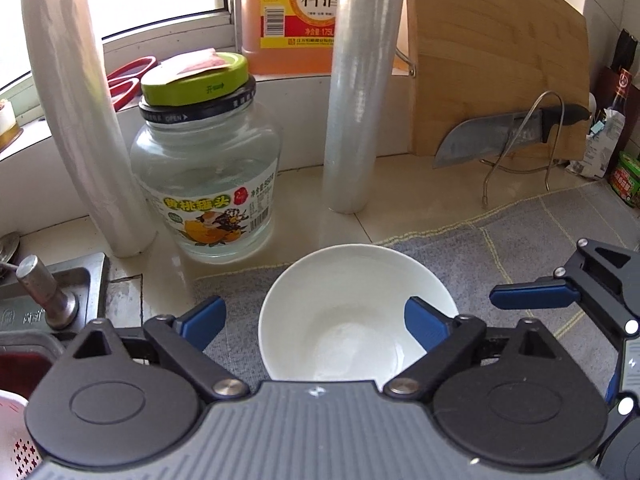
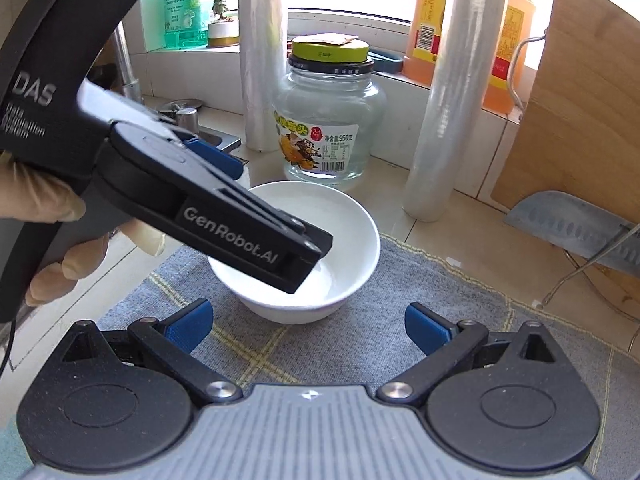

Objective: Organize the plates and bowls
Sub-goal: 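Move both tools to the last white bowl by the glass jar and grip its rim, then lift the last bowl off the towel with both tools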

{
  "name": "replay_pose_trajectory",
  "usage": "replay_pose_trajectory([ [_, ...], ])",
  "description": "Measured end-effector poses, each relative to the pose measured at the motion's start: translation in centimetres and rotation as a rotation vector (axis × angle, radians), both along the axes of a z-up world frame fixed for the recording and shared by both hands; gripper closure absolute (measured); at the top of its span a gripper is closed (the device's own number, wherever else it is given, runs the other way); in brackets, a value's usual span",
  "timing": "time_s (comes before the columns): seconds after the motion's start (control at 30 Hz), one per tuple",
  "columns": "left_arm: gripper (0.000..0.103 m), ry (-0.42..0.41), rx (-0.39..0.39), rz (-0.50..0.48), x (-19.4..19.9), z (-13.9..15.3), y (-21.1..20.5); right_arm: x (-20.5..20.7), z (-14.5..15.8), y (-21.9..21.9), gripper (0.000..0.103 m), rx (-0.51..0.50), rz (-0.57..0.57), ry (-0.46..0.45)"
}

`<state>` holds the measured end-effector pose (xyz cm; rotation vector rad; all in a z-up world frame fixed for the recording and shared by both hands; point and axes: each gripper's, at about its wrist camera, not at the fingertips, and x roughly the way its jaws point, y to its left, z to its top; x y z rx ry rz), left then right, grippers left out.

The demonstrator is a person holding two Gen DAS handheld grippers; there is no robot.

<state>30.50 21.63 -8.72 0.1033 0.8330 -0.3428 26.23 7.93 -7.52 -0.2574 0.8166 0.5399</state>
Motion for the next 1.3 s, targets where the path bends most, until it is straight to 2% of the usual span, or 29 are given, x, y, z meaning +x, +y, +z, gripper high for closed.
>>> replay_pose_trajectory([
  [0.13,0.017,0.023,0.010,-0.027,0.6,-0.3,-0.1,-0.1,-0.4,0.6,0.000,0.000,0.031,-0.014],
  [0.2,0.024,0.034,0.007,-0.031,0.9,-0.5,0.1,0.1,-0.8,1.0,0.001,-0.011,0.043,-0.022],
  [0.27,0.025,0.041,-0.002,-0.040,1.2,-0.5,0.1,0.2,-0.9,1.1,0.002,-0.009,0.043,-0.022],
  [0.47,0.034,0.061,-0.010,-0.060,1.7,-0.8,0.1,1.3,-1.3,1.0,0.012,-0.001,0.035,-0.007],
  [0.73,0.035,0.078,-0.025,-0.084,2.1,-0.9,-0.1,1.7,-1.3,1.2,0.017,0.009,0.053,-0.007],
  [1.3,0.035,0.071,-0.022,-0.101,1.8,-0.5,-0.2,1.8,-1.0,1.3,0.018,-0.006,0.069,-0.009],
])
